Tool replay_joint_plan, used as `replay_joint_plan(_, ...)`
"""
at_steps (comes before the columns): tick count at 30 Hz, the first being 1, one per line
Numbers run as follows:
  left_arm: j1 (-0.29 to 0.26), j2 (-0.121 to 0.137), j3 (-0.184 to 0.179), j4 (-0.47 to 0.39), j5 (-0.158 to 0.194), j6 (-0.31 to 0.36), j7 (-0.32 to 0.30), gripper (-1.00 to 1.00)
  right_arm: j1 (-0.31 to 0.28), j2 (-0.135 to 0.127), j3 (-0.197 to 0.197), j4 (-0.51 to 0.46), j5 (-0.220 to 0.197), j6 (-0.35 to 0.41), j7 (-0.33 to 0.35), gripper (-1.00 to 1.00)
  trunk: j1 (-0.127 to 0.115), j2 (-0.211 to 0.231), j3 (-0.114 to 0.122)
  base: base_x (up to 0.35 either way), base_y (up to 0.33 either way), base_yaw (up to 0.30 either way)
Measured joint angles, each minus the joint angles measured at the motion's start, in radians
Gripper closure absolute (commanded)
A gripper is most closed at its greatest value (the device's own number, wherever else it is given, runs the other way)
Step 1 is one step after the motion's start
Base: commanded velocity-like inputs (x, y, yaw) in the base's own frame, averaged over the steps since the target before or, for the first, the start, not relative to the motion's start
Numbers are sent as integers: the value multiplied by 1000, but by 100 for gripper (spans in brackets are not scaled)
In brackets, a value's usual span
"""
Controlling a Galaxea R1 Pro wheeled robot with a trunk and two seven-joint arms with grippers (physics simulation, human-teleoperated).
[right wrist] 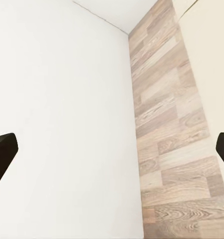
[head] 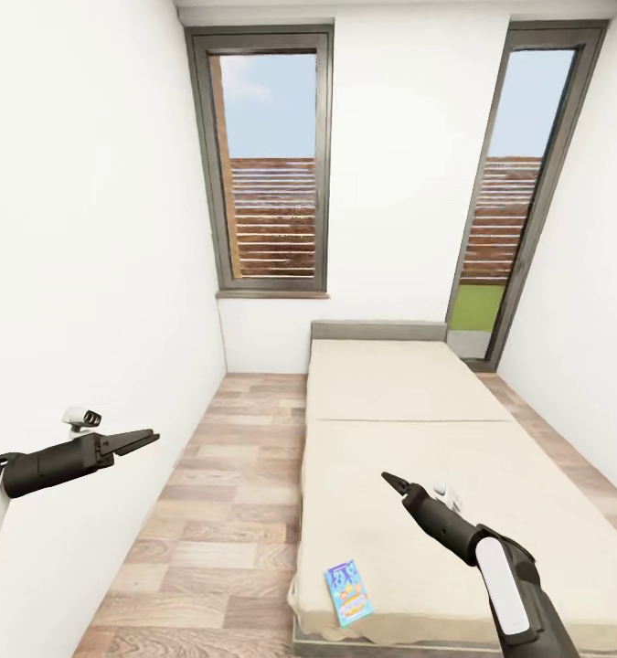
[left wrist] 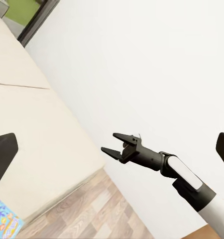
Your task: Put all the toys in the child's room - the three board games (two on the bed and one on the table), the two jigsaw puzzles on the table, and the tennis ball on the table - inside the toy box on the table in the child's room.
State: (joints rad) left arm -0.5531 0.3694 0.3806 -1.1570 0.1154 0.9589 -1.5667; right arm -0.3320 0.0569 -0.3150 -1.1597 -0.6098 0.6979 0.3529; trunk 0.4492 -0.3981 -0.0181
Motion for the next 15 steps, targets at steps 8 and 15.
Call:
replay_joint_plan(8, 0, 0, 0, 0, 0, -1, 0, -100, 0, 0, 0, 0, 0, 0, 0, -100, 0, 0, 4, 116, 202, -141)
replay_joint_plan(15, 0, 0, 0, 0, 0, -1, 0, -100, 0, 0, 0, 0, 0, 0, 0, -100, 0, -1, 8, 101, 45, -133)
